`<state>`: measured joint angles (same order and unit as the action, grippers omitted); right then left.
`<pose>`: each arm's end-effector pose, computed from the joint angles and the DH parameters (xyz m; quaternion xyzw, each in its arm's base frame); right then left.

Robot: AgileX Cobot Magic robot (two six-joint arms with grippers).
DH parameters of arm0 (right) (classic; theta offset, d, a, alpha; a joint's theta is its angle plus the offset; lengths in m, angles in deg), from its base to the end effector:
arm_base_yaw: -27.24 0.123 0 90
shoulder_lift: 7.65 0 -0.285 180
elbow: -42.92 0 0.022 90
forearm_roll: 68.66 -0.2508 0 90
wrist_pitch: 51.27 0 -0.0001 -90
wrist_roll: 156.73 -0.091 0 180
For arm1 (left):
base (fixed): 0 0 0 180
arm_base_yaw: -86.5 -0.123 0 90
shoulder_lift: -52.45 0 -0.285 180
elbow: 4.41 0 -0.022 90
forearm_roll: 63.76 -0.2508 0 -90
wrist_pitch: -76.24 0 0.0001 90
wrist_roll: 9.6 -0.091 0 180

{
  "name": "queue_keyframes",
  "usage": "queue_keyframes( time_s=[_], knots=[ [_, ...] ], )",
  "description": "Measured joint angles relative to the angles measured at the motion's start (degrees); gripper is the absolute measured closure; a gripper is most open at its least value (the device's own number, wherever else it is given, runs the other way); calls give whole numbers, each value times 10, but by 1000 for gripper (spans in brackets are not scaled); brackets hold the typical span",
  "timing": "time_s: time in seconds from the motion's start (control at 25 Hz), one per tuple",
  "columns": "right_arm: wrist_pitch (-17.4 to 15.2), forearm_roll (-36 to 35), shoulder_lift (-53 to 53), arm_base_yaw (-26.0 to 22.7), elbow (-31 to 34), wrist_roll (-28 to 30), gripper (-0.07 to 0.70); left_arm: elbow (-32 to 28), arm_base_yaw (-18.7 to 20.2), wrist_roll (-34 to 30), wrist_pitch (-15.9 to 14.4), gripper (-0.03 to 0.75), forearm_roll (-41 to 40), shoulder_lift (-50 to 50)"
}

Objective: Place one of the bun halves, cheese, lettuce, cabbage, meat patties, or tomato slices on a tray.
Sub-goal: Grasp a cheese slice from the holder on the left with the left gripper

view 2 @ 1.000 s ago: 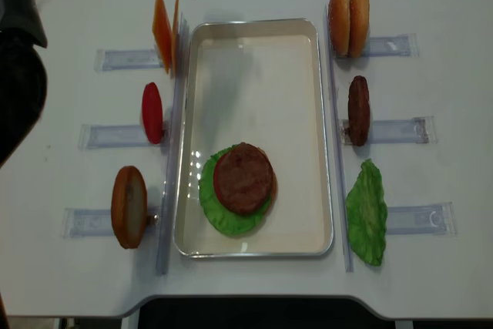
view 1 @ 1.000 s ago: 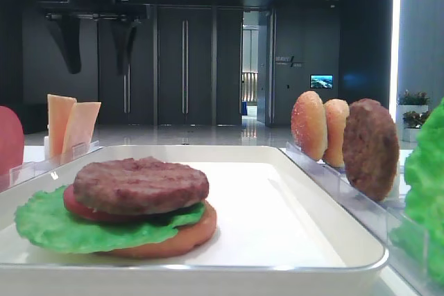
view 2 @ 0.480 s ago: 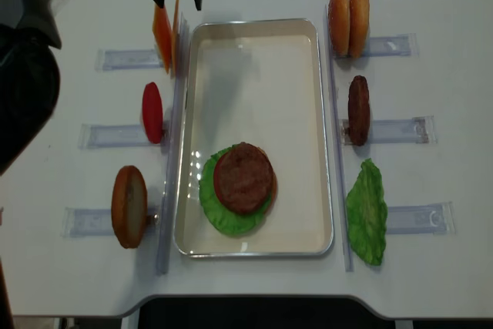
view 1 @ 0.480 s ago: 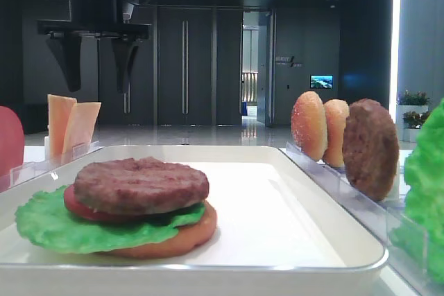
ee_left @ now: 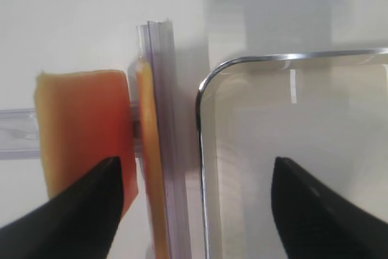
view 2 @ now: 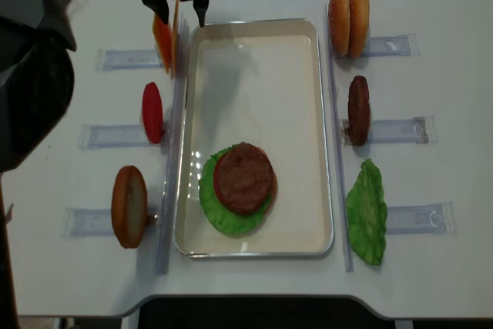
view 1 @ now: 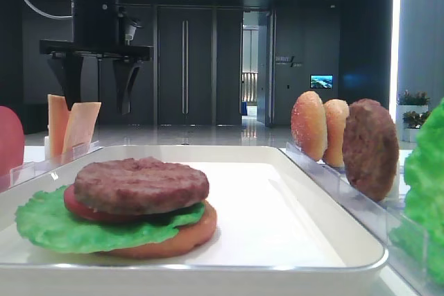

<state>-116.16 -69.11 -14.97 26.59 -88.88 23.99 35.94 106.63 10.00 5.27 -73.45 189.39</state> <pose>-0.0100 0.0008 0.2733 -0.0009 0.8678 -0.0020 0.4969 0.4552 -0.1514 0.2230 0.0233 0.9905 0.0408 0.1295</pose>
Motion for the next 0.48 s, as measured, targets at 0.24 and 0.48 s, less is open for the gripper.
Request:
queue_keyframes(
  time_s=[0.24,0.48],
  knots=[
    [0,0,0,0,0,0,197,0,0,0,0,137,-7,2],
    [0,0,0,0,0,0,197,0,0,0,1,137,-11,3]
  ],
)
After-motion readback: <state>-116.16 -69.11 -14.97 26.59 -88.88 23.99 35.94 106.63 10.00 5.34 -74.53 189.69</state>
